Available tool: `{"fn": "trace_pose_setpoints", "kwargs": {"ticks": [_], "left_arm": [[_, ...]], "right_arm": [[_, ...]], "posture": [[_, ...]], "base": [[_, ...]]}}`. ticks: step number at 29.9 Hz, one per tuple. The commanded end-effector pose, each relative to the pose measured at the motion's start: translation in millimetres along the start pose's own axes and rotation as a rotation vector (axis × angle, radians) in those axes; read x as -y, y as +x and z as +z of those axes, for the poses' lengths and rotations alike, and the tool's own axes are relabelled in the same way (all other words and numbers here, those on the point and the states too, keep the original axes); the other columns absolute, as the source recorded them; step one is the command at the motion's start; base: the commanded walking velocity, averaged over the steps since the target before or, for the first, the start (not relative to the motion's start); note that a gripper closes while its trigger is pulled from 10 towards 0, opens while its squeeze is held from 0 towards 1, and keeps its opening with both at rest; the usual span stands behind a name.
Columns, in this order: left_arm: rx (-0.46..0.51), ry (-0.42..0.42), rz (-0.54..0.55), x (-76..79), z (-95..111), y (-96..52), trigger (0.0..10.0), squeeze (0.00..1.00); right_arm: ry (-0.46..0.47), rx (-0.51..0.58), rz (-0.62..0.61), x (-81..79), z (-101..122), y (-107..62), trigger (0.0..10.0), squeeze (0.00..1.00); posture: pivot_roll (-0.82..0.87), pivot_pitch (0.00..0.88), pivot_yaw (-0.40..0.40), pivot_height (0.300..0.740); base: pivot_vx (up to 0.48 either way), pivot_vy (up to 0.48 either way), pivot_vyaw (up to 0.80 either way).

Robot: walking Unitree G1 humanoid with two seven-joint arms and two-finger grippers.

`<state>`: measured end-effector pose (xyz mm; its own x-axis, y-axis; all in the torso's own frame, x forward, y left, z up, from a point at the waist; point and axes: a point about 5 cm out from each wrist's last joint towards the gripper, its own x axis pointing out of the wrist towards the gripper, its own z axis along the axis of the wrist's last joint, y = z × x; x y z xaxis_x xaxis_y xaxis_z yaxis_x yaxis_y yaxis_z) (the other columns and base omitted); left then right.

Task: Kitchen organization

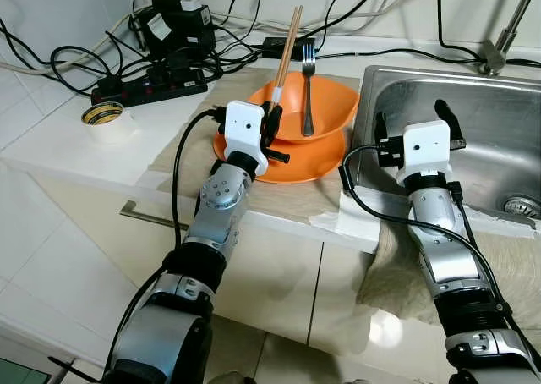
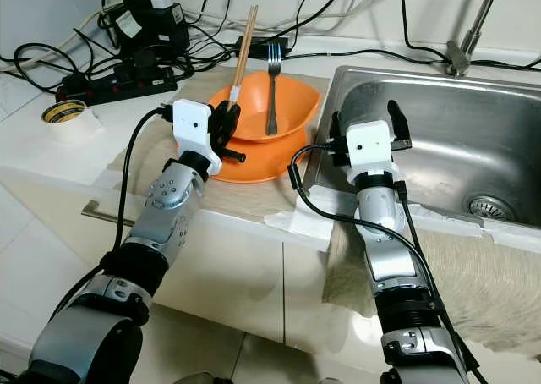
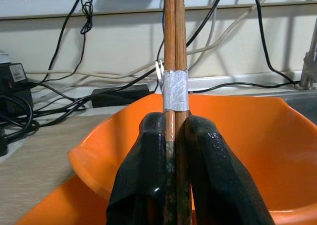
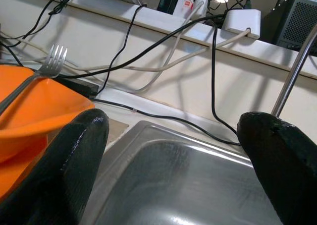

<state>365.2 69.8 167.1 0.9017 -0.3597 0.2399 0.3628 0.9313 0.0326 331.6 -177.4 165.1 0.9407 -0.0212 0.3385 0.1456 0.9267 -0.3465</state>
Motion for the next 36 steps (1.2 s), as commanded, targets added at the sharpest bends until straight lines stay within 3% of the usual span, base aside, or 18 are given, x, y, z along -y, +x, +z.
{"fn": "trace_pose_setpoints", "kwargs": {"ticks": [1,23,28,36], "left_arm": [[-0.002,0.005,-0.014,1.3,1,2.4,0.0,0.00],[0.021,0.025,-0.046,3.9,7,5.4,0.0,0.00],[0.047,0.029,-0.058,7.0,11,5.9,0.0,0.00],[0.059,0.033,-0.064,8.0,13,6.4,0.0,0.00]], "right_arm": [[0.007,0.006,0.010,-2.3,2,2.7,10.0,0.00],[0.098,0.010,0.066,-5.0,11,10.5,10.0,0.00],[0.237,-0.016,0.075,-4.6,13,13.9,10.0,0.00],[0.323,-0.034,0.093,-3.3,16,19.3,10.0,0.00]], "posture": [[-0.11,0.000,0.083,0.740],[-0.11,0.000,0.073,0.740],[-0.11,0.000,0.069,0.740],[-0.10,0.000,0.063,0.740]], "base": [[0.000,0.000,0.00],[0.000,0.000,0.00],[0.000,0.000,0.00],[0.000,0.000,0.00]]}}
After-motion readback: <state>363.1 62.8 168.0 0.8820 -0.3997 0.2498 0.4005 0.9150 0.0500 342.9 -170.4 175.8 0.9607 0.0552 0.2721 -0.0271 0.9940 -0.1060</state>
